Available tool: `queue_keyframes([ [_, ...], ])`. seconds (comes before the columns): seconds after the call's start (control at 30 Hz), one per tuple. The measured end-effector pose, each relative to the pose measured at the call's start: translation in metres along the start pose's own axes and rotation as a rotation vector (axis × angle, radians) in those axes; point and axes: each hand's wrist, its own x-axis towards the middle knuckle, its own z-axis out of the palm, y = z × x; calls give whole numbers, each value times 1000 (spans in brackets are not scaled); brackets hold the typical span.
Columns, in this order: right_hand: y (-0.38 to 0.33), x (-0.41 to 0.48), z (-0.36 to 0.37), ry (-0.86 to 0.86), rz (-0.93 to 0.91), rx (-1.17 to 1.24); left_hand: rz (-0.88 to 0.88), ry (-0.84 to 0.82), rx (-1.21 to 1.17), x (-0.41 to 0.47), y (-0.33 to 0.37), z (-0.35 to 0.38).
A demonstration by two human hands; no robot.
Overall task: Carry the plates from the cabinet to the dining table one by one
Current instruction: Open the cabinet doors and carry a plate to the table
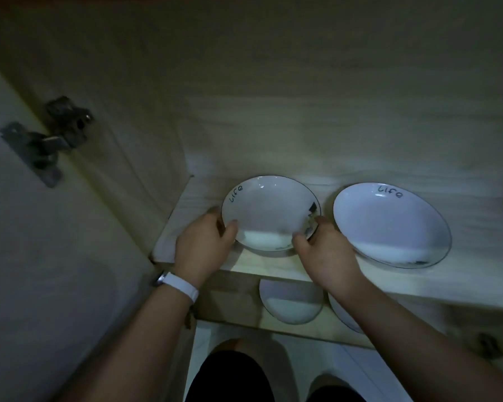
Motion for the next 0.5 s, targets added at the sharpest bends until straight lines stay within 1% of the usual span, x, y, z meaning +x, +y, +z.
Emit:
queue_keyframes([
  [0.1,7,6,9,58,34,119,-131,58,-96,18,-8,2],
  [0.17,11,10,12,63,61,169,-168,45,-222,25,-11,4],
  [0.23,13,14,12,46,76,182,-140,4,-282,28,-14,8],
  [0.33,14,22,8,2,127,240,-88,-41,-272,31,-13,12],
  [0.4,14,26,8,-19,156,263,-70,-49,-256,34,-12,13],
  [0.5,15,30,12,0,165,237,-70,-34,-257,35,-11,15],
])
